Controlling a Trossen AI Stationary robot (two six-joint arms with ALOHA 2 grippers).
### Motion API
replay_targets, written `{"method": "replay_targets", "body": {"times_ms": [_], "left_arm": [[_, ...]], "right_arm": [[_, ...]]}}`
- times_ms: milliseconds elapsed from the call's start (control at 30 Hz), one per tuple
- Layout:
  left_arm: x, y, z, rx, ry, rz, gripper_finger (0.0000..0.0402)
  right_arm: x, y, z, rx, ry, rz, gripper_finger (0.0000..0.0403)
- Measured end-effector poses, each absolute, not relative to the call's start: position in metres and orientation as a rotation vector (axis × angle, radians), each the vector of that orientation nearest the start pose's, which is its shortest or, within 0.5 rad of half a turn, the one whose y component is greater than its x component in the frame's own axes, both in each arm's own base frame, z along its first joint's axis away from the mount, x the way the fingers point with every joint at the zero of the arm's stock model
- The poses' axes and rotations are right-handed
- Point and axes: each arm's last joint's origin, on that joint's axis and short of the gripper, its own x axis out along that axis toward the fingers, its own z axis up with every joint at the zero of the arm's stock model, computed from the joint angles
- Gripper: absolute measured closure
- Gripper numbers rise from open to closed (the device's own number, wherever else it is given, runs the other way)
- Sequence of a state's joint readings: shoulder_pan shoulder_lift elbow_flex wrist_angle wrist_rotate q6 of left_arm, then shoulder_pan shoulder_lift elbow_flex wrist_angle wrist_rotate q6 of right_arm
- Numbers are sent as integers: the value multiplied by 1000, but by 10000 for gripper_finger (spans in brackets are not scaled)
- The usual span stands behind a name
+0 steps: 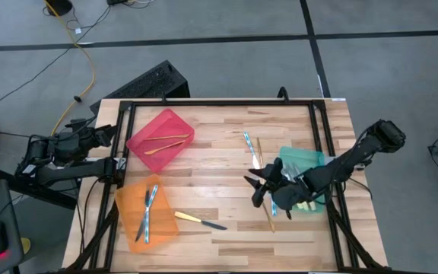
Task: Sort silverware by color (type)
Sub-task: Put the top blue knife into the orange bin
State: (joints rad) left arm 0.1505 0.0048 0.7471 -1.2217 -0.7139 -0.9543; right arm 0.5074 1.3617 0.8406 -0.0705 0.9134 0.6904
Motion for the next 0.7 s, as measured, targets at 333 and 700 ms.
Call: {"method": "replay_targets", "body": {"times_ms": [333,700], "left_arm": [[-27,15,273,-744,31,995,155],[-27,15,273,-749,29,995,155]], "right_arm": [[259,119,253,264,236,-457,237],[260,119,254,273,232,-456,237]]}}
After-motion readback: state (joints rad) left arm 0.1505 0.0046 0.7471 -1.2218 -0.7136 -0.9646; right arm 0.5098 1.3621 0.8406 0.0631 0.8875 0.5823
